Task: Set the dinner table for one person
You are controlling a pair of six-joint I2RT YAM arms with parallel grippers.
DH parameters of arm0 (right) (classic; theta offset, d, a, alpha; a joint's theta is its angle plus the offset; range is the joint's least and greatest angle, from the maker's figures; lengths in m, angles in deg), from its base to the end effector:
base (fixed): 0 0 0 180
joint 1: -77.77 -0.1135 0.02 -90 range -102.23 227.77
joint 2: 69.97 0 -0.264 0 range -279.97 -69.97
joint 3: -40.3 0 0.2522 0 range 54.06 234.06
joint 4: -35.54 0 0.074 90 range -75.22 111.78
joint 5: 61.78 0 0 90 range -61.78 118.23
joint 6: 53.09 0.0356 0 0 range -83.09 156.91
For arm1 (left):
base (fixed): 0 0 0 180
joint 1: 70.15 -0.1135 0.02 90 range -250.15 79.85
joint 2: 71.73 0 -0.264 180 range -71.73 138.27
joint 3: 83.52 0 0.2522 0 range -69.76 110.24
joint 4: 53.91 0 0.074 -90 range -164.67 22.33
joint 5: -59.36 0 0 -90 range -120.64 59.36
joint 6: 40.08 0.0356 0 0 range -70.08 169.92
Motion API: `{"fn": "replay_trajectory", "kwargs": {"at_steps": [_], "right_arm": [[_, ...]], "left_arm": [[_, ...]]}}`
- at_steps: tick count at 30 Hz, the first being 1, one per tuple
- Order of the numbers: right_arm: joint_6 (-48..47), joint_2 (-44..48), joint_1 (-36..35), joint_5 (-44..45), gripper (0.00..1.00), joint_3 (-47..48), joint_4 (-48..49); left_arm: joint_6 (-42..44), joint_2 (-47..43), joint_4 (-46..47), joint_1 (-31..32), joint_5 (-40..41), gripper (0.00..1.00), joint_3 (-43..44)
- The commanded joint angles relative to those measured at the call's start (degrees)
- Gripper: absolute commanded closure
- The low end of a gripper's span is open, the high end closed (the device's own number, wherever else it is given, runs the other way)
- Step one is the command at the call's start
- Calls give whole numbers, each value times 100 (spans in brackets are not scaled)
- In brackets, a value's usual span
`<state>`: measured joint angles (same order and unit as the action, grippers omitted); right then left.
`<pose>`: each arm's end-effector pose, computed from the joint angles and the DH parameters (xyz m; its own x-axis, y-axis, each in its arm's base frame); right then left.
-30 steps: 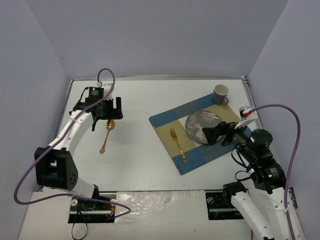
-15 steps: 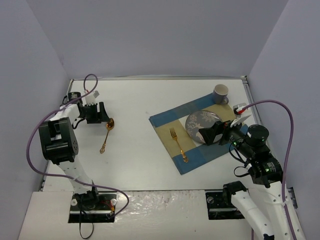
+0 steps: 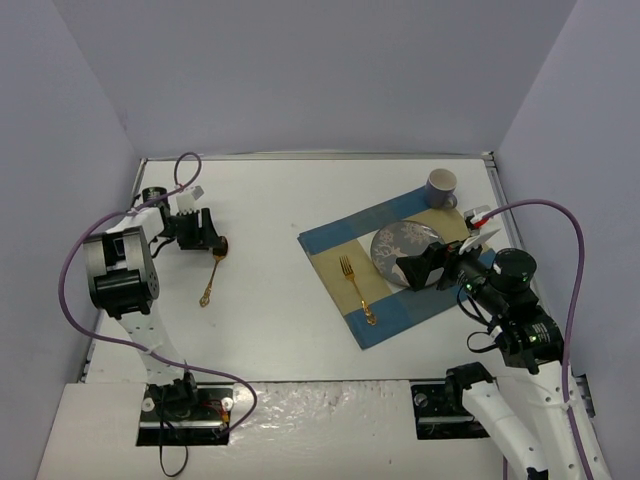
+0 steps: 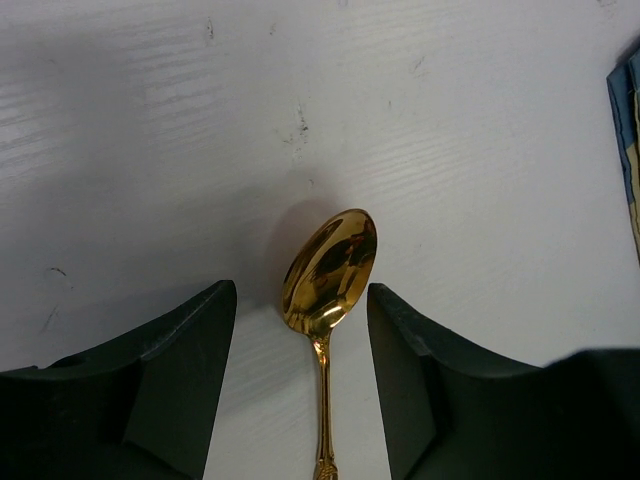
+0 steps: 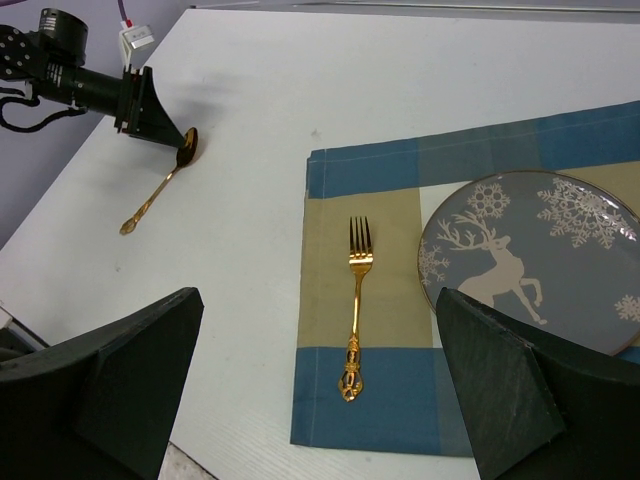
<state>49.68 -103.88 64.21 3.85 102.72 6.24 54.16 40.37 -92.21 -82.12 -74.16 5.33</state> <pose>0.1219 0.0445 0.3797 -0.1489 0.1712 -0.9739 -0.5965 0.7700 0.2266 0.3950 0.0587 0.1708 -0.8452 -0.1244 -0.5199 0.2336 0.7888 -0.5686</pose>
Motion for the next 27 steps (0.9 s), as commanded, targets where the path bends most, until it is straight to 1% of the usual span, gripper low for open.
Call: {"fn": "replay_trajectory", "kwargs": {"at_steps": [1,4,12,14,17,18,21,24,27], "right_arm": [[-21,-37,-32,-86,0,-26,546],[16,-34,-32,-104,0,-55,623],[110,21,-32,-140,0,-173,725],[130,7,-32,-175,0,-209,774],[179,-3,-32,-243,0,-254,865],[203,11,-32,-243,0,-271,888],[250,83,-32,-243,0,-303,920],[280,144,-32,-236,0,-323,922],[304,201,-32,-261,0,-339,930]], "left_arm": [[-48,-488,293,-68,318,50,-122],[-269,-788,446,-68,375,50,-402],[-786,-1814,351,1,816,50,-1354],[-831,-1953,278,124,1080,50,-1538],[-930,-2156,156,659,1923,50,-1722],[-960,-2193,151,815,2179,50,-1753],[-1002,-2111,109,1022,2459,50,-1772],[-1091,-1894,96,1081,2587,51,-1713],[-1101,-1779,54,1155,2971,52,-1664]]}}
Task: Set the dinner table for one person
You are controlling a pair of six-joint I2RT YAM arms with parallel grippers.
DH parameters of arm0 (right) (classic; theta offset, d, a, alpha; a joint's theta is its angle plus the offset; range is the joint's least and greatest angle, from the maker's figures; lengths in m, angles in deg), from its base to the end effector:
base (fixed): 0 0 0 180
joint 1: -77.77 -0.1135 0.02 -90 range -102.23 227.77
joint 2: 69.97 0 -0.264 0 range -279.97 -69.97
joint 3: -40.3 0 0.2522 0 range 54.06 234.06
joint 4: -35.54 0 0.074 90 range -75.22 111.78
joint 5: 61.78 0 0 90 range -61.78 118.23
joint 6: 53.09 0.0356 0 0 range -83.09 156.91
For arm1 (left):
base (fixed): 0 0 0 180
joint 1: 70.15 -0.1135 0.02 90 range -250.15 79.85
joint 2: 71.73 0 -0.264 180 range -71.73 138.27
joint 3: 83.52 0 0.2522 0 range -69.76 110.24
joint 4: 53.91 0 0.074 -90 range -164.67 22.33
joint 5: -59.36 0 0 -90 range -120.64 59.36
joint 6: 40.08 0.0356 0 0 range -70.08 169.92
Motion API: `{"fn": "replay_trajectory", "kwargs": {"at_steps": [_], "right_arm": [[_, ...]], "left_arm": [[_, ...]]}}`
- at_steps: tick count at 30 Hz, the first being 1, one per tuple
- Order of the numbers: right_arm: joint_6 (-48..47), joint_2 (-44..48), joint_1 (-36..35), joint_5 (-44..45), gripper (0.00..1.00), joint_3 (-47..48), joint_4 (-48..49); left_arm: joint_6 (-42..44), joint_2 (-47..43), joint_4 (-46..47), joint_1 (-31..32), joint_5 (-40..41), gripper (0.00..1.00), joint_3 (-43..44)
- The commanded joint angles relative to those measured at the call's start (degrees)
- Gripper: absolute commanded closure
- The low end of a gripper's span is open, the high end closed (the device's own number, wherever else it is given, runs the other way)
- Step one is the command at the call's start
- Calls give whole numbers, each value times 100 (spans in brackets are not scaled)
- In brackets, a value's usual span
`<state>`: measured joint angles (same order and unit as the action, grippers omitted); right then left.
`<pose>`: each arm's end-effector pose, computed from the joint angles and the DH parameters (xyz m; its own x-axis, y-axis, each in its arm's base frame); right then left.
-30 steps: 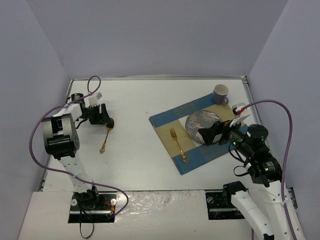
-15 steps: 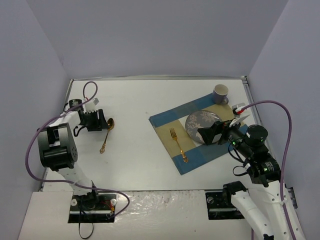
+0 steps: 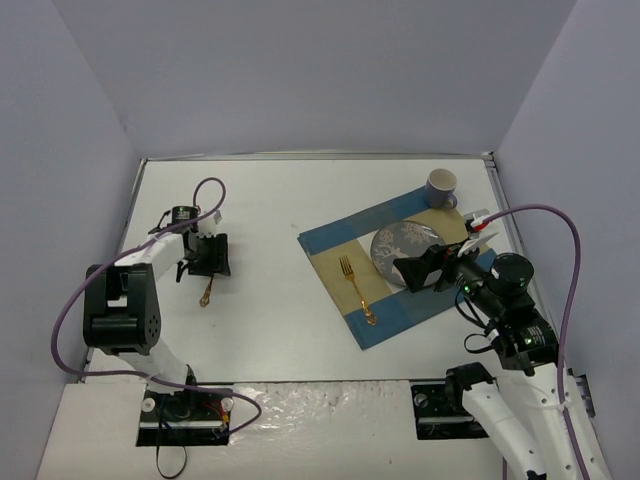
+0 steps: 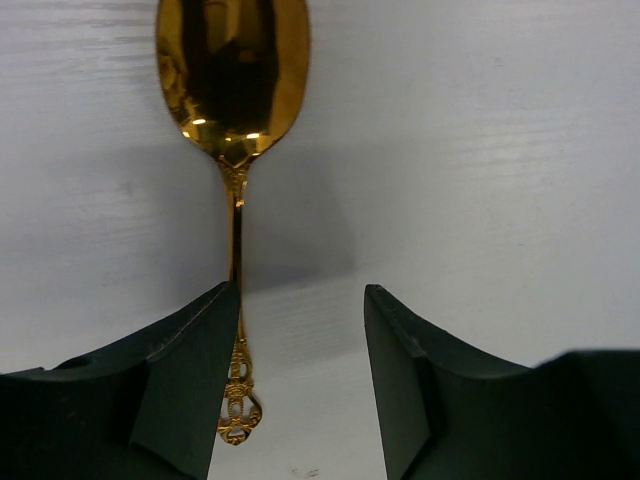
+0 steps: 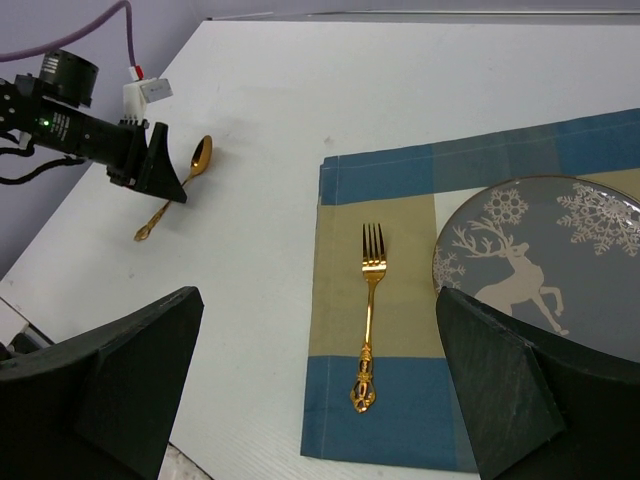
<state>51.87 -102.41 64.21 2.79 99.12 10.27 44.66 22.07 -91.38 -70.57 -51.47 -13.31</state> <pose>0.1221 0.0452 0.3692 -0.1442 0.2050 -0.9681 -0.6126 0.7498 0.2501 0.3206 -0.0103 0.1821 -0.8866 -0.0922 -0.4533 0.0843 0.9313 -0.3542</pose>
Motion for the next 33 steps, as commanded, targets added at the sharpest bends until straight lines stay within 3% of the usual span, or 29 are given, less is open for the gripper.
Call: {"fn": "replay_trajectory", "kwargs": {"at_steps": [1,13,16,22,33], "right_arm": [[86,63,-32,-155,0,12,527],[77,89,-32,-146,0,-59,536],[77,84,-32,-137,0,-77,546],[164,76,-25,-87,0,-192,647],[959,-697,-32,-328,0,-355,1524]], "left_arm": [[-151,85,-38,173,773,53,209],[-125,190,-48,199,1151,63,263],[-147,339,-79,352,1172,71,294],[-336,470,-158,612,1318,99,371],[-1046,-342,-432,1276,1325,100,609]]}}
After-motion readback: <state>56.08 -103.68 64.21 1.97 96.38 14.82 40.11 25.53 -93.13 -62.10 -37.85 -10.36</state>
